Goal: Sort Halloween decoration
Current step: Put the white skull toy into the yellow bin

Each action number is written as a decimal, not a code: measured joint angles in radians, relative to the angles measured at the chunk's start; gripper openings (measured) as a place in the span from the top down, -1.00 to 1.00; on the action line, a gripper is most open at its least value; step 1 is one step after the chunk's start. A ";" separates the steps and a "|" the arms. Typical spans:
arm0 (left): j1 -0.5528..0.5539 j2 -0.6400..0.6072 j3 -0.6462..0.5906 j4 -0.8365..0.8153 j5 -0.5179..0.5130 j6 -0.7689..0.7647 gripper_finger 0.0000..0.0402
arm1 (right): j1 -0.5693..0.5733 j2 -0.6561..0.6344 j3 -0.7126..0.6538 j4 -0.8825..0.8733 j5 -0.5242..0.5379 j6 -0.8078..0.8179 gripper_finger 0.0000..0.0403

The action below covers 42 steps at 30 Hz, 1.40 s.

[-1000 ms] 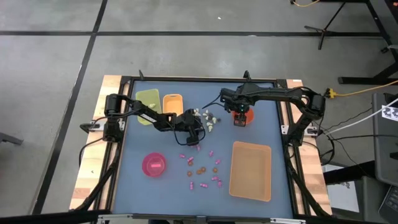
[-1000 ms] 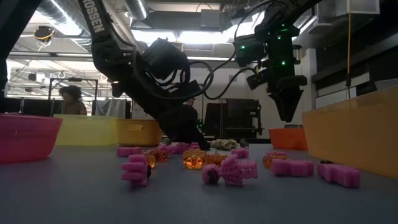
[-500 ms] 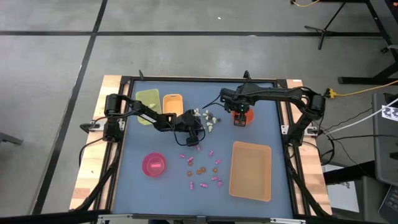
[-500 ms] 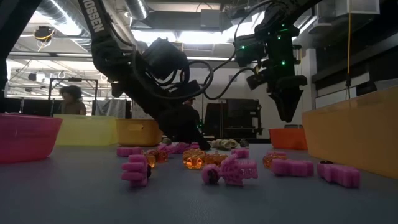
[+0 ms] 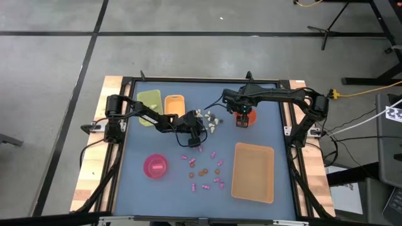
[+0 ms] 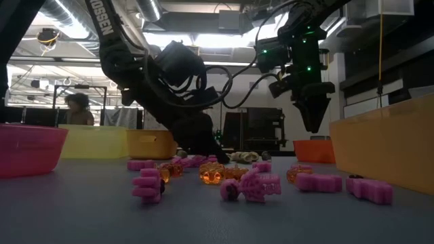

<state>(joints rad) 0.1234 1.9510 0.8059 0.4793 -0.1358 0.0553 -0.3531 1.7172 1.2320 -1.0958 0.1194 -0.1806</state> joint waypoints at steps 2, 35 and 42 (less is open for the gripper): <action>0.000 -0.010 0.000 -0.004 0.000 0.000 0.67 | 0.000 0.000 0.000 0.000 0.000 0.000 -0.24; 0.001 -0.792 0.000 -1.259 -0.313 -0.281 0.67 | 0.000 0.000 0.000 0.004 0.000 0.000 -0.24; 0.001 -0.791 0.000 -1.450 -0.324 -0.403 0.67 | 0.000 0.000 0.000 0.006 0.000 0.000 -0.24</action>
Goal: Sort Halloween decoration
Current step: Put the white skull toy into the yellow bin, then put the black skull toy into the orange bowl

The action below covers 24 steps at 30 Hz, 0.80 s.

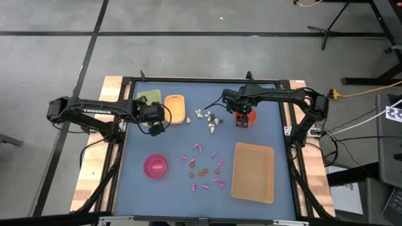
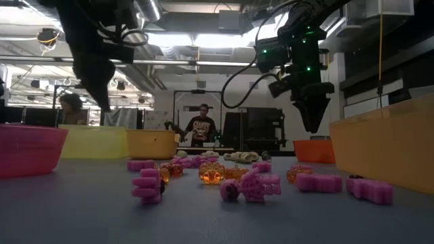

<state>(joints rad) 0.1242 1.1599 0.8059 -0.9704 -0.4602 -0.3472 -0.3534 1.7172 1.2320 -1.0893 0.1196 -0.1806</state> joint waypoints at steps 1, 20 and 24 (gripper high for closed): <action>0.000 0.000 0.000 -0.015 0.000 -0.009 0.66 | 0.000 0.000 0.000 0.000 0.000 0.000 -0.24; 0.000 0.000 0.000 -0.042 -0.057 -0.071 0.26 | 0.000 0.000 0.000 0.002 0.000 0.000 -0.24; 0.000 0.000 0.000 -0.022 -0.057 -0.085 0.20 | 0.000 0.000 0.000 0.040 0.000 0.000 -0.24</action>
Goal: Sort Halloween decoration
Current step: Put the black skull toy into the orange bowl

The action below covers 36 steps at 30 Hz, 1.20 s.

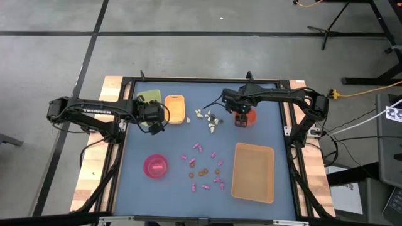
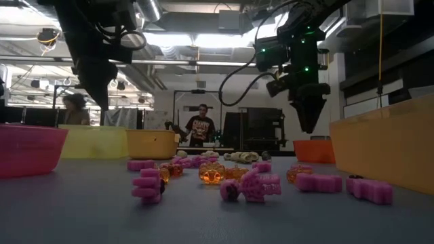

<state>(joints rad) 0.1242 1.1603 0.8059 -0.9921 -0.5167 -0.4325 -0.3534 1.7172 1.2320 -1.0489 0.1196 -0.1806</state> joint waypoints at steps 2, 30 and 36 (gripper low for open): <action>0.000 0.000 0.000 0.011 0.000 -0.010 0.20 | 0.000 0.000 0.000 0.034 0.000 0.000 -0.24; 0.000 0.000 0.000 0.071 0.005 -0.012 0.20 | 0.001 0.032 -0.012 0.388 -0.315 -0.248 -0.24; 0.000 0.000 -0.001 0.080 0.008 -0.012 0.20 | 0.002 0.044 -0.070 0.473 -0.323 -0.251 -0.24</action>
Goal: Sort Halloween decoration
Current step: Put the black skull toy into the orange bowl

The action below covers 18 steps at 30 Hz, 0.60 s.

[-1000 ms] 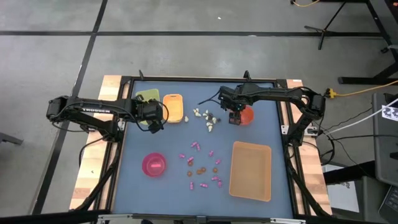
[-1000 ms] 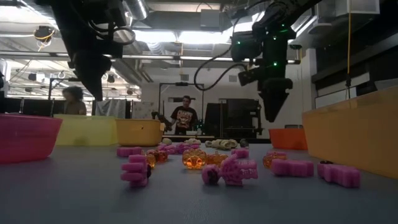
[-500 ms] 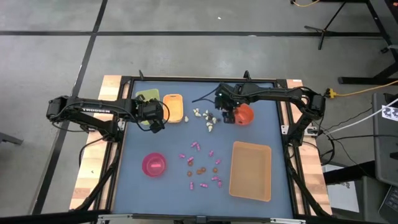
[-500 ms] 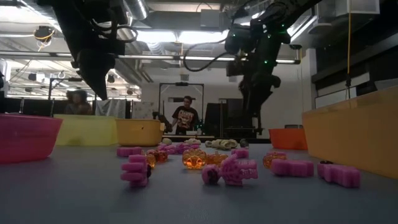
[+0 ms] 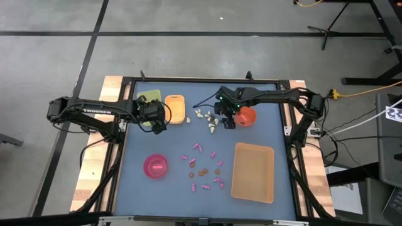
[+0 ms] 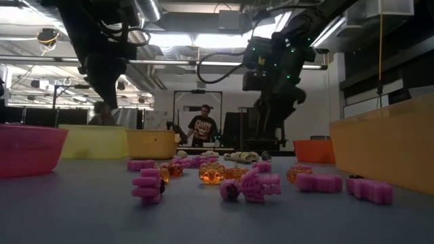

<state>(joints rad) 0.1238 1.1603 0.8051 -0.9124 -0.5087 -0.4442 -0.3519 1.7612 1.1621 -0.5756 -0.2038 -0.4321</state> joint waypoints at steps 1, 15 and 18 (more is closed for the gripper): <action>0.000 0.000 0.000 0.003 0.000 0.000 0.20 | 0.000 0.000 -0.008 0.009 0.000 0.000 -0.24; 0.000 0.000 0.000 0.010 0.002 0.001 0.20 | 0.000 0.000 -0.157 0.204 0.001 -0.001 -0.24; 0.000 0.000 0.000 0.010 0.002 0.001 0.20 | 0.000 0.000 -0.193 0.266 0.001 -0.001 -0.24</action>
<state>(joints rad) 0.1238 1.1606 0.8051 -0.9020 -0.5072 -0.4435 -0.3519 1.7608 0.9693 -0.3092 -0.2028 -0.4332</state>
